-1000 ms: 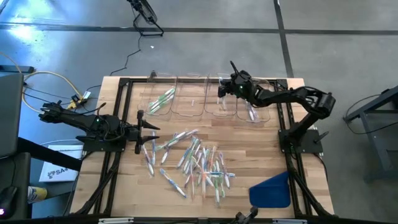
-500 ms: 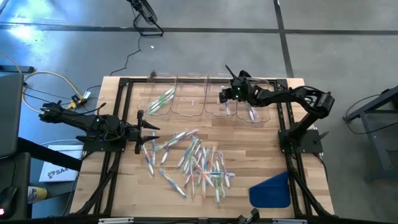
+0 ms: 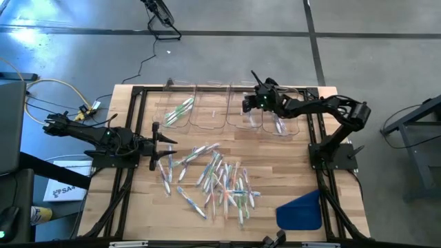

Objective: Pick & Place Toothbrushes
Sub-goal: Put the blue toothbrush into the middle right transparent bin, then put the orange toothbrush into the middle left transparent bin

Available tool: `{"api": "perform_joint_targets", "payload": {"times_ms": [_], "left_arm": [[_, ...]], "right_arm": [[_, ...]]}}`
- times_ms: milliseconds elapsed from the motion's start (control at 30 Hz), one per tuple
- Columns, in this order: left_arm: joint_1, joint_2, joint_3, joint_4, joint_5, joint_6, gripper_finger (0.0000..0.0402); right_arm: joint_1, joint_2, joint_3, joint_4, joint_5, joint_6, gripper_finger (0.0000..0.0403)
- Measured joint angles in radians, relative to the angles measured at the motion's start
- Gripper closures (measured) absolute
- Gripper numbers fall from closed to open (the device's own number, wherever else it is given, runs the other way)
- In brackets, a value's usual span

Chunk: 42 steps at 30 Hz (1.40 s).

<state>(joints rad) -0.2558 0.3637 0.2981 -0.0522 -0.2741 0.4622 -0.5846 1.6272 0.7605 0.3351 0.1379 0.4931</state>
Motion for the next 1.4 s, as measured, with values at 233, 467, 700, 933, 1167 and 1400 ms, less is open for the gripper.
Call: {"api": "perform_joint_targets", "payload": {"times_ms": [233,467,700,933,1167,1400], "left_arm": [[0.0,0.0,0.0,-0.004,0.0,0.0,0.0242],[0.0,0.0,0.0,-0.003,0.001,-0.032,0.0242],[0.0,0.0,0.0,-0.003,0.001,-0.042,0.0242],[0.0,0.0,0.0,-0.003,0.001,-0.041,0.0242],[0.0,0.0,0.0,-0.003,0.001,-0.041,0.0242],[0.0,0.0,0.0,-0.003,0.001,-0.047,0.0242]], "right_arm": [[0.0,-0.005,0.0,-0.003,-0.025,-0.002,0.0277],[0.0,-0.106,0.0,-0.01,-0.311,-0.053,0.0261],[0.002,-0.275,0.0,-0.012,-0.533,-0.028,0.028],[0.004,-0.427,0.0,-0.057,-0.615,0.0,0.0297],[0.008,-0.508,0.0,-0.191,-0.671,0.0,0.0313],[0.036,-0.517,0.0,-0.219,-0.681,-0.001,0.0325]]}}
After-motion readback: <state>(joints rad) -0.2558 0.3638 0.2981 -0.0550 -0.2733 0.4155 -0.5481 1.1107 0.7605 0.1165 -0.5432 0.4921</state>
